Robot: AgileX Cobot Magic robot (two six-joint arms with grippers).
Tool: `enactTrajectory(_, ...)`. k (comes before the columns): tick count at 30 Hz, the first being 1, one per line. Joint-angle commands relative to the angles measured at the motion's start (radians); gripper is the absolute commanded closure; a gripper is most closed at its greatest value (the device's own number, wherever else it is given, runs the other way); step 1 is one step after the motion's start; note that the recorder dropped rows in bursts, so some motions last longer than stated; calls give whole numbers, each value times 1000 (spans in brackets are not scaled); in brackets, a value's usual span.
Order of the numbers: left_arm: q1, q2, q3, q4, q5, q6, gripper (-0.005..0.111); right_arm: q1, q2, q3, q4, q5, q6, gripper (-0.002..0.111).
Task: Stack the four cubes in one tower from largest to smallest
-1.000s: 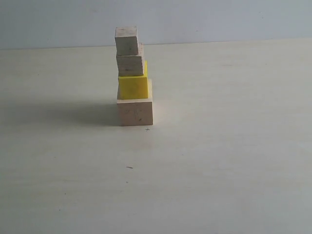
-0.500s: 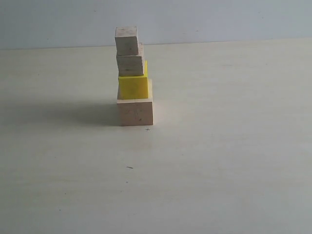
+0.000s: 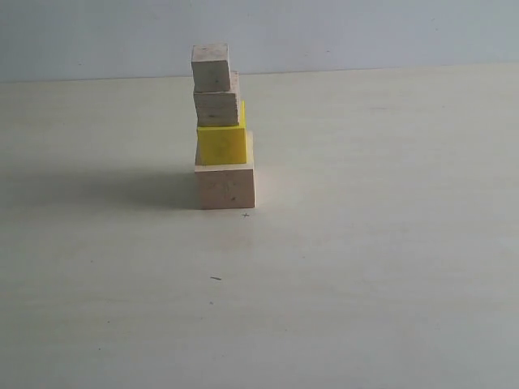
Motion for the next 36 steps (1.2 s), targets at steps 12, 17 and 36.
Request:
enactTrajectory(12, 221, -211, 6, 2, -62, 29, 107, -2, -5, 6, -5, 2, 1, 108)
enactTrajectory(17, 221, -227, 6, 175, 11, -92, 107, -2, -5, 6, -5, 2, 1, 108)
enactTrajectory(36, 141, -278, 217, 1452, 349, -1266, 107, -2, -5, 6, -5, 2, -1, 108)
